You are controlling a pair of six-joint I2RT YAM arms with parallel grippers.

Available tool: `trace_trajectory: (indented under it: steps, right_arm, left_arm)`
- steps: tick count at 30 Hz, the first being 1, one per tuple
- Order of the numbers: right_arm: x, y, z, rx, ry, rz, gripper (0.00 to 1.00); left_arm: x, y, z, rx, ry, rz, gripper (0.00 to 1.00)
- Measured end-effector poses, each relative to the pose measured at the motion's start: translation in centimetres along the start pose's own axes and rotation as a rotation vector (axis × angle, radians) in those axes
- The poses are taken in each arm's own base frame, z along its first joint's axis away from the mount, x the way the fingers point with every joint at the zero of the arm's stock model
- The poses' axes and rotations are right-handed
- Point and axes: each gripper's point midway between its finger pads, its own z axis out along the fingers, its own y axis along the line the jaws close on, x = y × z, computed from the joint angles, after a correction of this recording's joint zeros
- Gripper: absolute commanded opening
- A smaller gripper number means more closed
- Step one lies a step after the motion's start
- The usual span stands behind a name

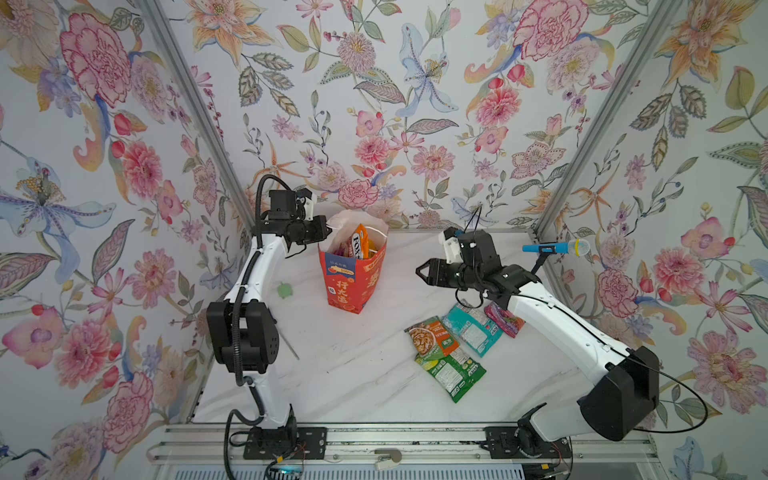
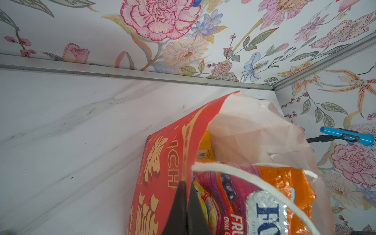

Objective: Place the snacks into the paper bag
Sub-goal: 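Move the right gripper down to the green noodle packet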

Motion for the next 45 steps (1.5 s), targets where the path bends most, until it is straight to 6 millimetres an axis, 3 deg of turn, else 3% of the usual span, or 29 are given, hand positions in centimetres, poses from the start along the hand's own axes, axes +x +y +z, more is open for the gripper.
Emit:
trace_trajectory:
  steps: [3, 8, 18, 23, 38, 45]
  right_arm:
    - [4.4, -3.2, -0.1, 0.064, 0.062, 0.077, 0.53]
    - [8.2, -5.9, -1.6, 0.113, 0.066, 0.195, 0.53]
    - [10.9, -9.5, -2.4, 0.157, 0.021, 0.366, 0.52]
    - [13.5, -11.2, -2.3, 0.161, 0.028, 0.46, 0.51]
    - [17.7, -13.1, -1.3, 0.13, 0.04, 0.651, 0.5]
    - [17.3, -13.0, -0.7, 0.088, 0.007, 0.684, 0.49]
  left_arm:
    - [0.0, 0.0, 0.0, 0.0, -0.001, 0.0, 0.0]
    - [0.0, 0.0, 0.0, 0.0, -0.002, 0.001, 0.0]
    - [0.0, 0.0, 0.0, 0.001, -0.002, 0.001, 0.0]
    - [-0.1, 0.0, 0.0, 0.0, -0.002, 0.001, 0.0]
    - [0.0, 0.0, 0.0, 0.001, -0.002, 0.001, 0.0]
    - [0.0, 0.0, 0.0, 0.001, -0.002, 0.001, 0.0]
